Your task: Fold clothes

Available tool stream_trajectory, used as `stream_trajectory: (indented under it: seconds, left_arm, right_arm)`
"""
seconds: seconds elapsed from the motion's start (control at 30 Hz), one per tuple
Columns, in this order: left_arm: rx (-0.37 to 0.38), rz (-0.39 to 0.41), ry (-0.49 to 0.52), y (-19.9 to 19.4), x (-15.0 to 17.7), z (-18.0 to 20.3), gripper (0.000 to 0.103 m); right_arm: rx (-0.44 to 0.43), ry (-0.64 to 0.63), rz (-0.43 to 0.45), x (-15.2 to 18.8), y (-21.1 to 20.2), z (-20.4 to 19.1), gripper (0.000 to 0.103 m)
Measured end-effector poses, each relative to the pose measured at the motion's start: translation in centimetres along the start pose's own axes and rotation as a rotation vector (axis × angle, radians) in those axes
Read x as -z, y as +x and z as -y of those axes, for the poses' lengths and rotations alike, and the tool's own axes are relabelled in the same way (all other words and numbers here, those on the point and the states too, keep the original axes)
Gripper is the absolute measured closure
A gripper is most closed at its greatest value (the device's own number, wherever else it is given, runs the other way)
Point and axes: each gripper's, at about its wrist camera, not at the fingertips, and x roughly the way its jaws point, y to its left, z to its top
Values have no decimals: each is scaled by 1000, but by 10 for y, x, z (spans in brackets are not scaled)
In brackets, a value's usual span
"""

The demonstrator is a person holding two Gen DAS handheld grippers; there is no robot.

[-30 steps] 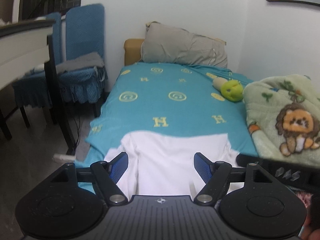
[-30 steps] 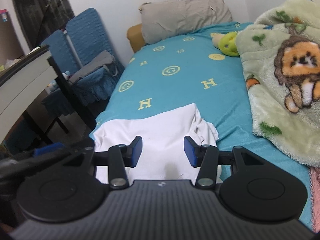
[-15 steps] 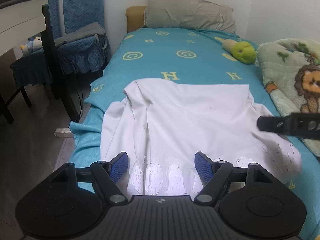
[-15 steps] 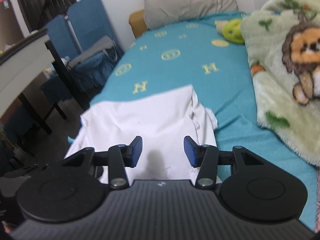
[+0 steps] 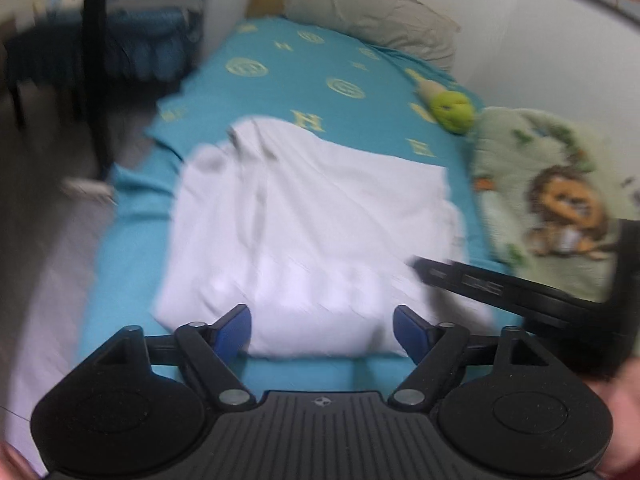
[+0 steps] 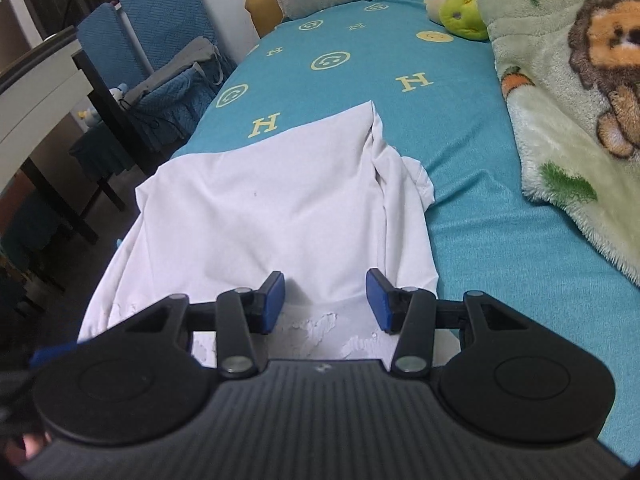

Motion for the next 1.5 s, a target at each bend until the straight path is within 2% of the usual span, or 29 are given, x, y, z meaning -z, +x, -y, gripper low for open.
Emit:
stream_trajectory:
  seconds: [0.1,0.17,0.27,0.47,0.53,0.6,0.7,0.8,0.9,0.93,1.0,1.07,1.23,1.3,1.4,1.47,1.5]
  left_arm:
    - [64,-77,-88,11,7,-6,22]
    - [60,-97,-149,22,7,-14,22]
    - [68,-116,-313,44,4,-39,22]
    - [186,-2,-617,53,3,-80,22]
    - [204,27,-670,50,3,-88,28]
    - [229,75,-681,44,3,-90,31]
    - [291,161,-643,30,0,-84,31]
    - [246,137,-610,34,0,-80,31]
    - [211,83,-682,46,8,-94,33]
    - [207,76,-714,47,12,-100,41]
    - [201,64,-771,50,18,-112,44]
    - [199,78,-777,49,18,-114,48]
    - [192,117,-766,45,18,-113,74]
    - [195,138,-742,43,17,-110,78]
    - [213,169,-716,36,16,-103,79]
    - [215,175,-710,34,16,-101,80]
    - [217,178,-707,34,15,-100,80]
  right_arm:
    - [2,-2,-1,-1,1,0,56]
    - [3,1,-1,-1,1,0,56]
    - [5,-1,-1,-2,1,0,56]
    - [4,6,0,-2,0,2,56]
    - [2,12,-1,-1,-1,2,56]
    - [0,16,-1,-1,-1,3,56]
    - [-3,30,-2,0,-2,3,56]
    - [-8,53,-6,0,-2,6,56]
    - [-6,46,-9,1,-1,5,56]
    - [-3,40,-10,1,-1,4,56]
    - [-1,37,-9,1,0,4,56]
    - [-4,46,-9,1,0,5,56]
    - [-11,73,-1,-1,-3,7,56]
    - [-13,101,16,-4,-8,9,55]
    - [-44,186,87,-11,-29,13,52]
    - [-116,260,139,-16,-48,16,49]
    - [-171,311,149,-16,-55,19,35]
